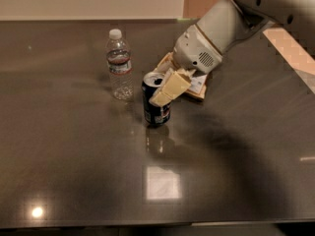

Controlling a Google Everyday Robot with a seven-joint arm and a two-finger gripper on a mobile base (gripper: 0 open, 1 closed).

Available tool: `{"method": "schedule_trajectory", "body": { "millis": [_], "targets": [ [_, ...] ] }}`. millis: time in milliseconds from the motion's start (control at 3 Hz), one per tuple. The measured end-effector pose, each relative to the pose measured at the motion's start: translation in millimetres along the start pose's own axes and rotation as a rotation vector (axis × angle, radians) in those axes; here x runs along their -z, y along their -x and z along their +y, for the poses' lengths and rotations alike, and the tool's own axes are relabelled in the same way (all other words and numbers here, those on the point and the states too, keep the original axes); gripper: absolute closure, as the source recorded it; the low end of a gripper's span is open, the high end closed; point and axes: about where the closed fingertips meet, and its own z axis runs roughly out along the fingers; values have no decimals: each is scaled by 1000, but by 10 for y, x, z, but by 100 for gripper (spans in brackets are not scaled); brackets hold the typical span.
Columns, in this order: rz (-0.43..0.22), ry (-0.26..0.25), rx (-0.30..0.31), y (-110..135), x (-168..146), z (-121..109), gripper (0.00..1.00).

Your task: Move pepsi can near water bottle

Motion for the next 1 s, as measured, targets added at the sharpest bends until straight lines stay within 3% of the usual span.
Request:
{"method": "schedule_trajectory", "body": {
  "millis": [667,1000],
  "targets": [
    [-19,-27,-61,10,-121,-516,100],
    [-26,-46,-84,20,-189,-679,83]
  ]
}}
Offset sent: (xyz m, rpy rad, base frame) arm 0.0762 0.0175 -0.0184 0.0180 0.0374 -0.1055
